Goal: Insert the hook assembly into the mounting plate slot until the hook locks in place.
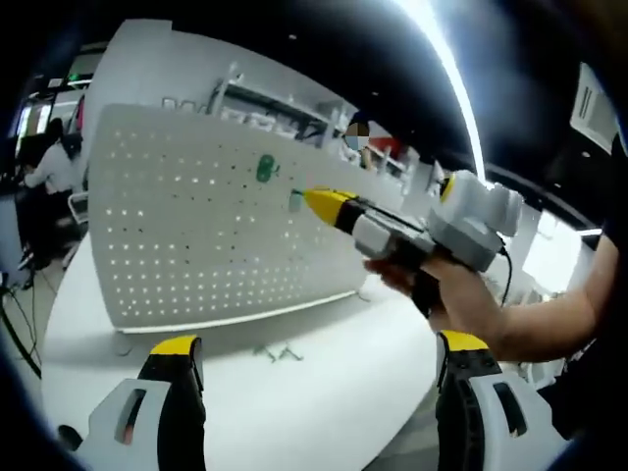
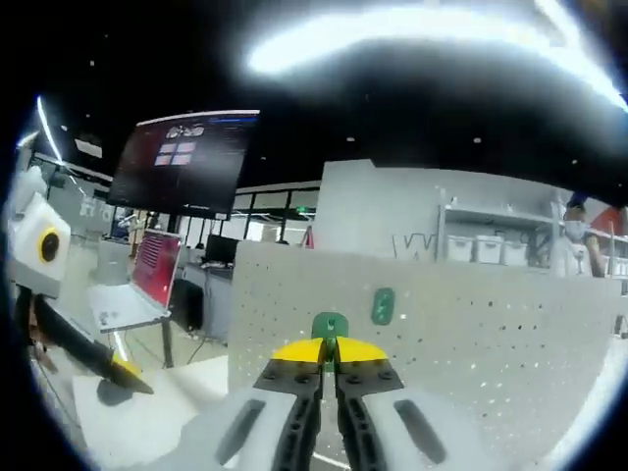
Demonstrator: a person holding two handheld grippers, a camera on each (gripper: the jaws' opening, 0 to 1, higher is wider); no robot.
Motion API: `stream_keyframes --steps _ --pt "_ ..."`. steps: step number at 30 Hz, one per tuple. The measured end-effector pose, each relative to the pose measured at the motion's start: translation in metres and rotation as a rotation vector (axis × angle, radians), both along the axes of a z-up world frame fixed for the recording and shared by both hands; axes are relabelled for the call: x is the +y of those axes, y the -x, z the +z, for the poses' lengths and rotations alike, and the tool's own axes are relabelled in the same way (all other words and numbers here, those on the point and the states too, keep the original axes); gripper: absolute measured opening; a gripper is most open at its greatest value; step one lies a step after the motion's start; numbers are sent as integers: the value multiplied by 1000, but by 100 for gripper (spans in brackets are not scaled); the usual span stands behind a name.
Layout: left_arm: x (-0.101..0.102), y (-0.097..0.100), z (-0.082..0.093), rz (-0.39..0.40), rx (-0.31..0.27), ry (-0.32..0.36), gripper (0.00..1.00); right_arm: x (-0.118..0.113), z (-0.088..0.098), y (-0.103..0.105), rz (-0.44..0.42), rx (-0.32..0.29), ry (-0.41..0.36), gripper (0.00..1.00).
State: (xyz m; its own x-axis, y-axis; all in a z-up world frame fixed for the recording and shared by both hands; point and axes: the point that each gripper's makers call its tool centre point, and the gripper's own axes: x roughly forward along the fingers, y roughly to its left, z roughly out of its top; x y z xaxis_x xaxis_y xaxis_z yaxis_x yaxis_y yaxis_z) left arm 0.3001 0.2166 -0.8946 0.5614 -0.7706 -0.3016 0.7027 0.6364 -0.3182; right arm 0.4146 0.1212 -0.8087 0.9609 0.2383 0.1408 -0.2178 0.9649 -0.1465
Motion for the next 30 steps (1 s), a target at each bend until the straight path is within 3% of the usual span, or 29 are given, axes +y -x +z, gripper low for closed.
stream_keyframes --steps 10,16,23,30 --pt "15 -3 -13 57 32 11 100 -33 8 -42 -86 -13 -2 0" --pt "20 -4 -21 65 53 -1 100 -52 18 -62 -153 -53 -4 0" --pt "29 -11 -23 86 60 -9 100 -62 16 -73 -194 -67 -9 0" --pt "37 -17 -21 115 60 1 100 -67 15 -78 -243 -113 44 0"
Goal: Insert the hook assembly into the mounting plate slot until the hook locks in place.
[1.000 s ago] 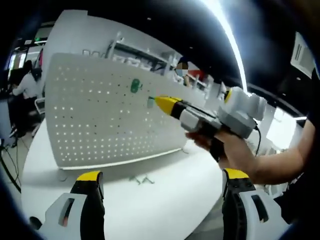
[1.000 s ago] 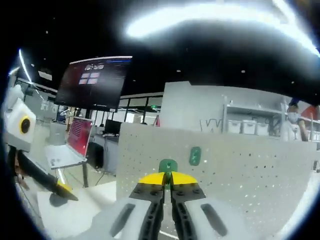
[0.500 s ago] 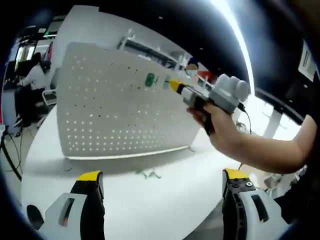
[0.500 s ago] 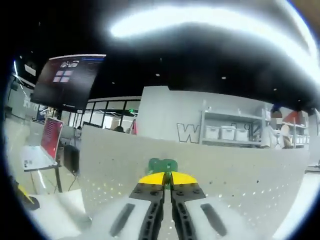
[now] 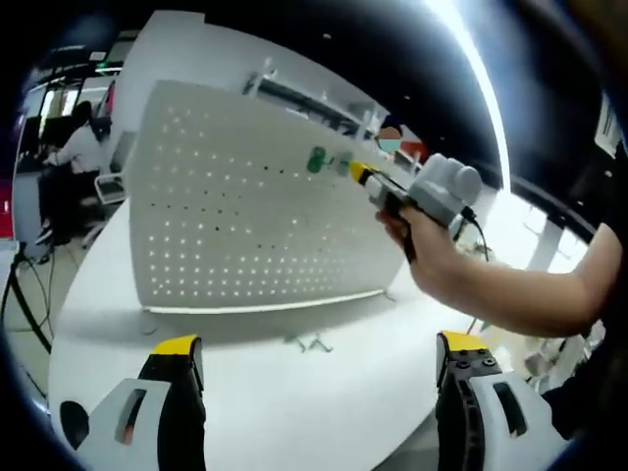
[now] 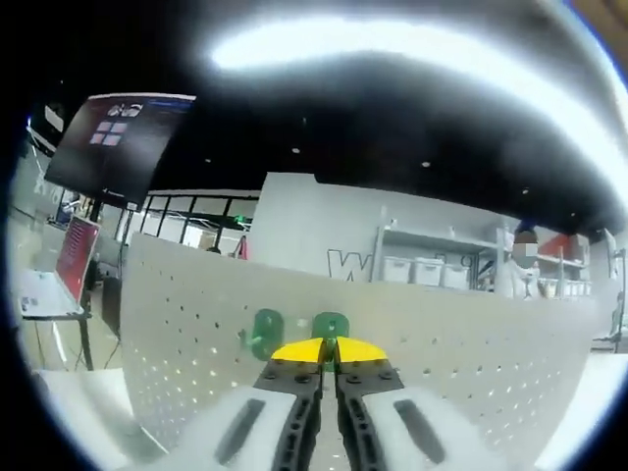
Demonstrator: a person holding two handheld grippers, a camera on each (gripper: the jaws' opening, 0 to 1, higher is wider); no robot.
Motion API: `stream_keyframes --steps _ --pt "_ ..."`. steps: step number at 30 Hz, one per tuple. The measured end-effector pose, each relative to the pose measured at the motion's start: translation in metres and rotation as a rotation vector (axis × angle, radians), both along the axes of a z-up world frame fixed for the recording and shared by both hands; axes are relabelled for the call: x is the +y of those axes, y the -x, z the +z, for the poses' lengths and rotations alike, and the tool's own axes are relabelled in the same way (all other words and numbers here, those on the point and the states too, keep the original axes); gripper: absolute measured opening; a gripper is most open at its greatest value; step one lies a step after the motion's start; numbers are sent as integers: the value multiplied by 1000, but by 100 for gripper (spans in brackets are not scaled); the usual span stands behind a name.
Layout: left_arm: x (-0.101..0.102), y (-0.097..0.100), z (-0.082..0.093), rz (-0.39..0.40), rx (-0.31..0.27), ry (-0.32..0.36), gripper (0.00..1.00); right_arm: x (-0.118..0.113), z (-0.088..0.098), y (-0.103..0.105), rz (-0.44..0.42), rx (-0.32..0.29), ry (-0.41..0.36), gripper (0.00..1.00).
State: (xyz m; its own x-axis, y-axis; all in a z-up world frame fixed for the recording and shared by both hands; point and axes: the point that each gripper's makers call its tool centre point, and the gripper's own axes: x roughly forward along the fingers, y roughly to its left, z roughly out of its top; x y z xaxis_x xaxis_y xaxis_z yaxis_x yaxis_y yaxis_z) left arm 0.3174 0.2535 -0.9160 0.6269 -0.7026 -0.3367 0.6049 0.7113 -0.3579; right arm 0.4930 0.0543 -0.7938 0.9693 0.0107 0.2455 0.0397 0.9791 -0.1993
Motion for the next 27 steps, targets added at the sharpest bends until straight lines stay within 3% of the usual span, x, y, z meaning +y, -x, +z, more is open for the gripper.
stream_keyframes --steps 12,15,18,27 --pt "8 0 -15 25 42 1 99 0 -6 -6 -24 -32 19 0" --pt "9 -2 -17 28 46 1 99 -2 -7 -10 -17 -25 -49 0" --pt "10 -4 -18 30 51 0 98 1 -10 -12 -28 -23 -10 0" --pt "8 -6 -19 22 54 -9 98 0 -11 -12 -31 -11 10 0"
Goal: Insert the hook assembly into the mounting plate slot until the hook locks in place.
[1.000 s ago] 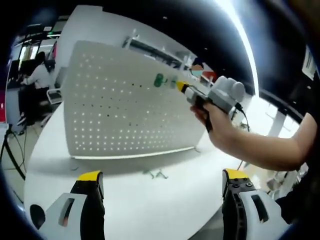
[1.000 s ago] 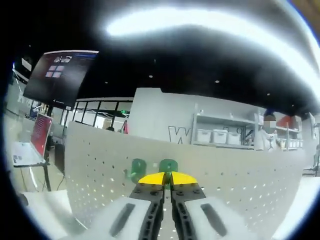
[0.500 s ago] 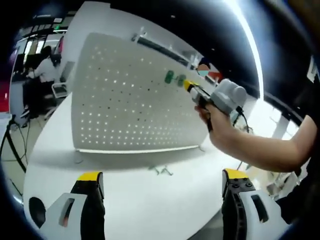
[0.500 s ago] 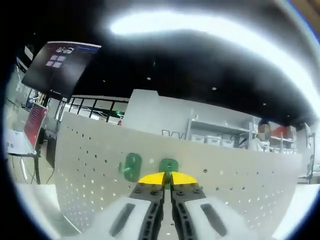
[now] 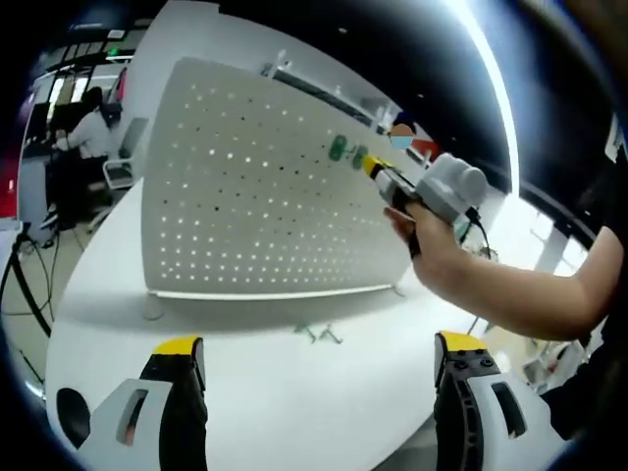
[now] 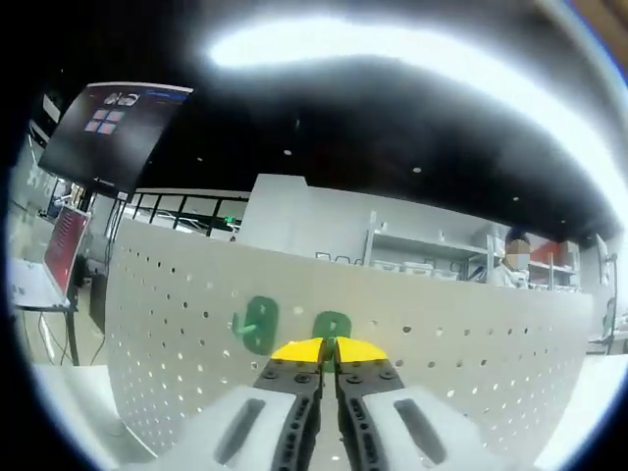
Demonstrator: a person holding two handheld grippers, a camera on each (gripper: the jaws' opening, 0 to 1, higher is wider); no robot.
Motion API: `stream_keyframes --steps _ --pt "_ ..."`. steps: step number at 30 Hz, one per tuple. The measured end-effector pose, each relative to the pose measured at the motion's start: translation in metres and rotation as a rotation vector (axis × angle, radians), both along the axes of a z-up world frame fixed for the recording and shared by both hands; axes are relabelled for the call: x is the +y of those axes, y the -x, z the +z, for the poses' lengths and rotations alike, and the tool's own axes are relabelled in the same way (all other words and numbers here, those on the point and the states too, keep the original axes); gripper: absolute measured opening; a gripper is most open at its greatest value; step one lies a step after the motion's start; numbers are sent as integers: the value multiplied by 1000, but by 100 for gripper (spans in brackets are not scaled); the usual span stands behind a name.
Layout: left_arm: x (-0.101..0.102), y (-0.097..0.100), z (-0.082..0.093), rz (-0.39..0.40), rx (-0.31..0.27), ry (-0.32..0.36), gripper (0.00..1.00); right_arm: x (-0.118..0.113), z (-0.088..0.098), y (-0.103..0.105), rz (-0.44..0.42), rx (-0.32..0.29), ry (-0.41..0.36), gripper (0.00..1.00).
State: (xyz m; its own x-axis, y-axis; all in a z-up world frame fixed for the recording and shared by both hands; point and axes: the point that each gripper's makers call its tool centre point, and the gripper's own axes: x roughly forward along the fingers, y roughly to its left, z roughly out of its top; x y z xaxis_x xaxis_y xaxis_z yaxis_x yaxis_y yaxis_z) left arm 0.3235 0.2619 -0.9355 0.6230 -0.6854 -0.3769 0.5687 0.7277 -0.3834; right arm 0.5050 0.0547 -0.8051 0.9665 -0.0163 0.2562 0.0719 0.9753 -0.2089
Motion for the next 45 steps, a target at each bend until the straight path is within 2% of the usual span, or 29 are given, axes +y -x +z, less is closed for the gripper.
stream_keyframes --steps 4,6,8,9,10,12,16,19,22,25,29,31,33,38,45 --pt "1 3 -5 -2 16 -20 99 -3 2 -2 17 20 -30 4" --pt "2 4 -5 1 19 -20 99 -3 11 1 29 0 -44 10" --pt "4 6 -6 4 25 -20 99 -2 20 6 41 -14 -39 9" --pt "4 7 -7 5 32 -20 99 0 35 13 71 -67 -102 9" --pt "5 8 -7 7 33 -12 98 1 45 19 90 -103 -127 9" --pt "5 9 -2 20 37 27 99 2 64 29 79 -136 -86 9" --pt "6 11 2 22 28 20 98 6 89 45 124 -171 -70 10" --pt "7 13 3 22 21 16 98 5 94 56 148 -161 -50 10" --pt "7 16 2 24 19 12 98 4 87 69 167 -133 -6 10" --pt "7 20 0 20 25 10 98 5 61 81 189 -52 83 10" --pt "6 26 -2 15 26 1 98 6 23 99 220 51 132 10" --pt "7 28 -2 14 26 -6 98 5 0 111 254 113 88 10" --pt "7 30 -3 11 27 -6 98 2 -28 121 254 207 96 10" --pt "8 38 -7 9 38 -18 98 4 -70 148 289 320 113 12" --pt "8 47 -15 0 60 -25 98 -3 -106 175 281 415 97 12"
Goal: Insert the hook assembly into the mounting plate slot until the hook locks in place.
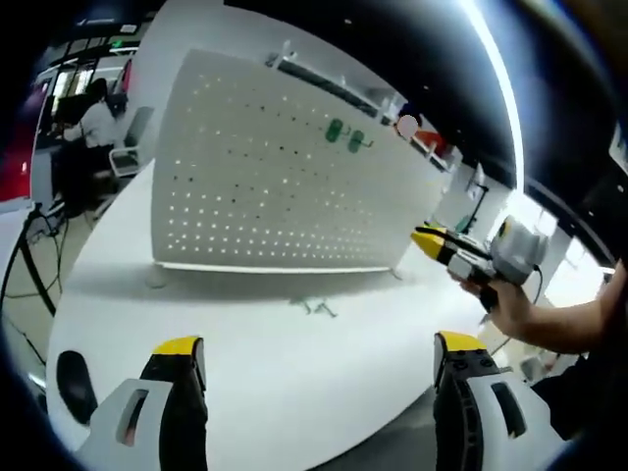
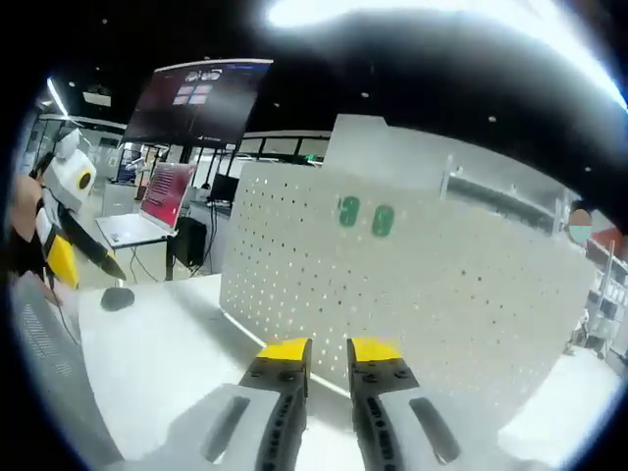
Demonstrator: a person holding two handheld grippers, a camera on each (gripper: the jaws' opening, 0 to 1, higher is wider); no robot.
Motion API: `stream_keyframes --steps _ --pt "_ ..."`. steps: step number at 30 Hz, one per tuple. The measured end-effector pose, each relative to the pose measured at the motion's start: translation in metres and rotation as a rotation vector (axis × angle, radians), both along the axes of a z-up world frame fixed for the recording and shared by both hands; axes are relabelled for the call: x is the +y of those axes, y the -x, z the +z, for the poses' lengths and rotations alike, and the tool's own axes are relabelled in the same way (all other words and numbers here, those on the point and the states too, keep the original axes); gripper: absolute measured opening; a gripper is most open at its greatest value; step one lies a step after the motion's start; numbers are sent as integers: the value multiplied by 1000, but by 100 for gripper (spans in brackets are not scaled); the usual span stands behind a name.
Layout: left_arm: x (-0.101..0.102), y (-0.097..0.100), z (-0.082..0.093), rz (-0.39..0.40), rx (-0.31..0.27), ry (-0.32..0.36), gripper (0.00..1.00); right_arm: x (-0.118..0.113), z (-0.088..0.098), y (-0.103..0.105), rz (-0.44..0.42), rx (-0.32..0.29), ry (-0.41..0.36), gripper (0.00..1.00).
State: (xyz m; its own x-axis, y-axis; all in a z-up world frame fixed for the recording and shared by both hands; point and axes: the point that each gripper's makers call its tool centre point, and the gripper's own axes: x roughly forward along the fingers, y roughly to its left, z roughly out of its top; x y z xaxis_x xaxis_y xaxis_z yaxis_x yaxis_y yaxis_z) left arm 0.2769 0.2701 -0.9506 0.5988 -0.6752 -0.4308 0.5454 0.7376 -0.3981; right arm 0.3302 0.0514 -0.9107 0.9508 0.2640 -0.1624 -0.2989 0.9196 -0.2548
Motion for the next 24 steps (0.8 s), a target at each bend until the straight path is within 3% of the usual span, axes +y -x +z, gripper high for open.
stream_keyframes --steps 8,16,19,24 --pt "-12 14 -16 -64 24 -60 98 -4 -27 19 -14 86 -25 12" --pt "-21 23 -36 -128 57 -122 97 -2 -57 39 30 192 -8 12" --pt "-29 21 -48 -158 80 -141 96 -1 -68 46 57 248 -12 13" --pt "-50 8 -58 -258 68 -194 92 -5 -84 59 66 314 -41 14"
